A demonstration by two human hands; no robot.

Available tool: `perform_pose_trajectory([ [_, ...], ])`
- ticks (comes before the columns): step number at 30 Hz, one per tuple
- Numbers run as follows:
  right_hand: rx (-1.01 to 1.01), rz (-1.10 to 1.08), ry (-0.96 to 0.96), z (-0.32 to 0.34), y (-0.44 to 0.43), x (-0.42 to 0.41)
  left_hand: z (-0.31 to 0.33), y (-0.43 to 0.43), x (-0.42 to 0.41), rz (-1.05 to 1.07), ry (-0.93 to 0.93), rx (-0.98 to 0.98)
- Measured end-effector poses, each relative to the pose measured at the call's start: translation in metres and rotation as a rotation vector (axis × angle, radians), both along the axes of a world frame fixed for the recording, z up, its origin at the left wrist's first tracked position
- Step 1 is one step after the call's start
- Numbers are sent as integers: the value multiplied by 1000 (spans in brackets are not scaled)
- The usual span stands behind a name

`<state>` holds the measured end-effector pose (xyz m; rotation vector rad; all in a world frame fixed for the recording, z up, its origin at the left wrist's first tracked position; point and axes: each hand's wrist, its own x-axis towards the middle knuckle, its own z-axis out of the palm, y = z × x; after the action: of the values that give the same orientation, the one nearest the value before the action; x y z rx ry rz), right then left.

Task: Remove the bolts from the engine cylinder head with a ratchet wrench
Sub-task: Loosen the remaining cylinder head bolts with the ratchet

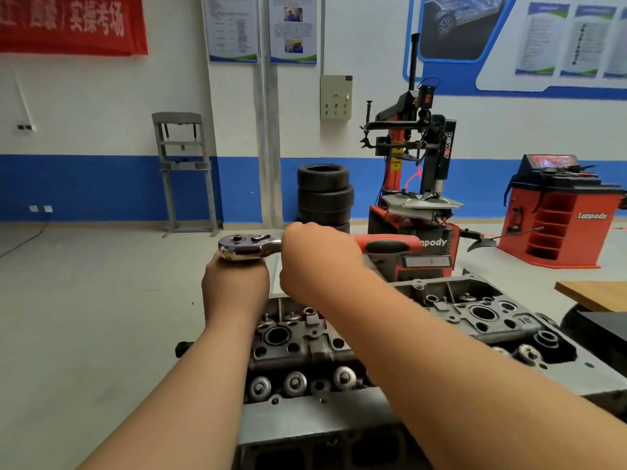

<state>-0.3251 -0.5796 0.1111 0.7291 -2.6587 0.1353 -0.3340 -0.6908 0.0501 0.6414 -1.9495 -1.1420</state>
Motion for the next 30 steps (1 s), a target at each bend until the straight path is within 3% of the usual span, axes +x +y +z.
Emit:
perform_pose_trajectory([
  [5, 124, 92, -151, 18, -46, -50, -5, -5, -2, -52, 115, 160],
  [9, -14, 287, -171, 10, -66, -62, -2, -4, -1, -27, 104, 187],
  [13, 123, 109, -179, 11, -64, -58, -1, 1, 1, -23, 133, 203],
  [16, -25, 30, -132, 7, -40, -40, 0, 4, 4, -7, 111, 186],
  [20, -77, -128, -84, -8, -5, 12, 3, 8, 8, -22, 55, 112],
  [24, 83, -56, 70, -34, -5, 50, 2, 8, 11, -108, 49, 59],
  [27, -12, -83, 46, -24, -7, 35, 2, 6, 8, -63, 15, -14],
  [30, -74, -34, 82, -15, -4, 2, 1, 5, 6, 28, 18, 31],
])
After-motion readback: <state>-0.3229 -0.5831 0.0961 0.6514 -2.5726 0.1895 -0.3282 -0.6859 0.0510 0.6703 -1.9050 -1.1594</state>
